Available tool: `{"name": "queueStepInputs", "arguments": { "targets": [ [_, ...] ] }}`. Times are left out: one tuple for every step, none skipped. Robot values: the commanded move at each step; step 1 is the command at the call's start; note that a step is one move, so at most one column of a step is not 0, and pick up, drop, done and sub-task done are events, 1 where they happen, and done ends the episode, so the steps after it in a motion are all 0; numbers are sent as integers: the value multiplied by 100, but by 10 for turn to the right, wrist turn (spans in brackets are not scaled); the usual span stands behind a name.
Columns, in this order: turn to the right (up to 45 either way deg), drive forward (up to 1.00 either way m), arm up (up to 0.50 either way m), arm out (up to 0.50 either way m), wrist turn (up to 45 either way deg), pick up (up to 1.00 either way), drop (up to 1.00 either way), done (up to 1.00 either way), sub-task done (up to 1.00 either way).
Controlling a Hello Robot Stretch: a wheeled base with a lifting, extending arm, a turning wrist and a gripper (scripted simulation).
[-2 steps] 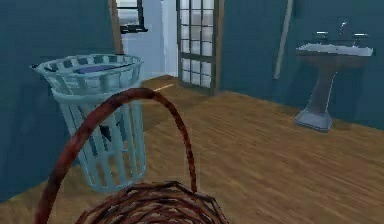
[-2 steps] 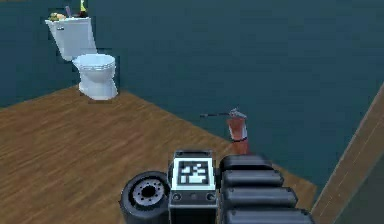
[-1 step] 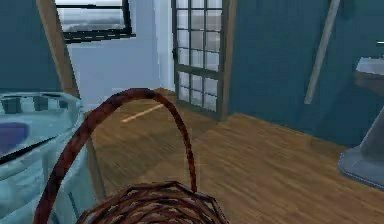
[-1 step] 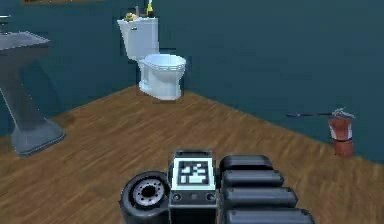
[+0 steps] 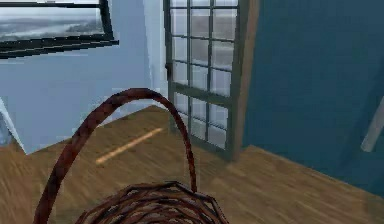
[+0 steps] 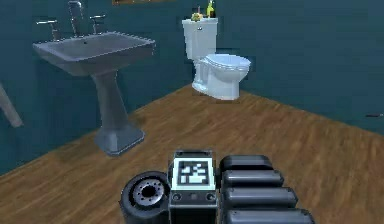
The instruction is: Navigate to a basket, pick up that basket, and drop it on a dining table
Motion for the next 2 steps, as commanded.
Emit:
{"name": "queueStepInputs", "arguments": {
  "targets": [
    [-330,0,0,0,0,0,0,0,0],
    [0,65,0,0,0,0,0,0,0]
  ]
}}
